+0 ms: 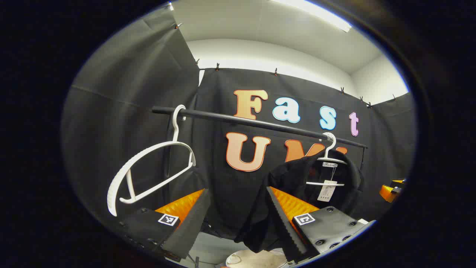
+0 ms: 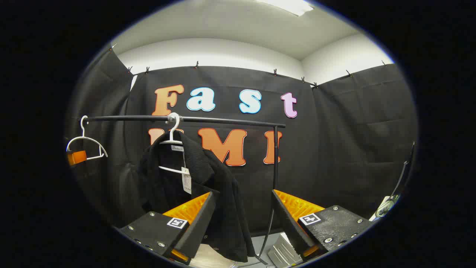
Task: Grasp the clothes on the hanger with both hands and then place them into the laundry hamper below.
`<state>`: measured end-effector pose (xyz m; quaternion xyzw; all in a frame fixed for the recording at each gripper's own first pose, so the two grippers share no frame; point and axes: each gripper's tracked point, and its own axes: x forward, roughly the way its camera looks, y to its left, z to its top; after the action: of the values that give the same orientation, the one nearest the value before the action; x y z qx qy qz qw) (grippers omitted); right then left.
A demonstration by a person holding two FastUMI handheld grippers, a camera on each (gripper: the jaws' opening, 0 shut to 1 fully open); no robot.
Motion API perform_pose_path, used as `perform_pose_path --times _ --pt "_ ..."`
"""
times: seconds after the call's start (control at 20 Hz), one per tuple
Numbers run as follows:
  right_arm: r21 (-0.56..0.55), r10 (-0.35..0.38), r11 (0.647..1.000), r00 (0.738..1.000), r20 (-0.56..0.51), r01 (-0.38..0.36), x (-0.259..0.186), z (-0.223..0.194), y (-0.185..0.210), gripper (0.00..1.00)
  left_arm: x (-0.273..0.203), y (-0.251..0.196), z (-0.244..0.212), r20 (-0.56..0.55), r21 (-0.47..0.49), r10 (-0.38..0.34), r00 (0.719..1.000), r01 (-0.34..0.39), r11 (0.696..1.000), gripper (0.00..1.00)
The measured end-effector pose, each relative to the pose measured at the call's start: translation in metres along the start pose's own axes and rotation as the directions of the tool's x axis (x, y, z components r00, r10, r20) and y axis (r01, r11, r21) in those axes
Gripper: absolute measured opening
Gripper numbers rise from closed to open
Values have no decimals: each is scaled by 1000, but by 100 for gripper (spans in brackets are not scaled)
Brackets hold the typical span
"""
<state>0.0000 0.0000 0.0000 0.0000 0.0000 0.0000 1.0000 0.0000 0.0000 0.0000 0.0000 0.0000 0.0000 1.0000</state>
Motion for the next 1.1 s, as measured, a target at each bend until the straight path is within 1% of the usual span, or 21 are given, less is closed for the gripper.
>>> perform_pose_path --times 0.2,0.25,0.3,0.35,0.4,0.6,0.75,0.8,0.85,0.95,1.0,1.1 --pt "-1 15 1000 1000 -7 -15 6 0 -2 93 4 3 0 8 -11 19 1000 -18 1000 96" --pt "-1 16 1000 1000 -8 -16 6 -1 -3 93 4 3 1 9 -9 20 1000 -20 1000 93" --pt "-2 18 1000 1000 -9 -18 7 -1 -4 93 4 5 2 15 -5 26 1000 -26 1000 93" --pt "-4 20 1000 1000 -9 -20 9 -1 -5 93 6 6 3 22 -1 32 999 -32 999 96" --pt "-5 21 1000 1000 -10 -21 10 -2 -6 93 6 8 4 27 1 35 999 -35 999 93" --pt "-14 27 1000 1000 -9 -27 12 0 -8 93 7 7 0 13 3 41 999 -41 999 93" --pt "-17 33 999 999 -9 -33 13 0 -7 93 11 8 -4 4 5 39 999 -39 999 97" --pt "-16 34 999 999 -9 -34 13 0 -6 93 12 9 -4 2 13 42 999 -42 999 100" --pt "-14 35 999 999 -10 -35 13 -1 -5 93 12 9 -5 3 20 46 999 -46 999 97" --pt "-11 35 999 999 -12 -35 15 -1 -5 93 11 9 -4 7 30 50 999 -50 998 97" --pt "-9 35 999 999 -13 -35 14 -2 -5 93 11 9 -3 9 31 50 999 -50 998 93" --pt "-7 38 999 999 -17 -38 16 -4 -2 93 9 9 -2 10 29 49 999 -49 998 93"
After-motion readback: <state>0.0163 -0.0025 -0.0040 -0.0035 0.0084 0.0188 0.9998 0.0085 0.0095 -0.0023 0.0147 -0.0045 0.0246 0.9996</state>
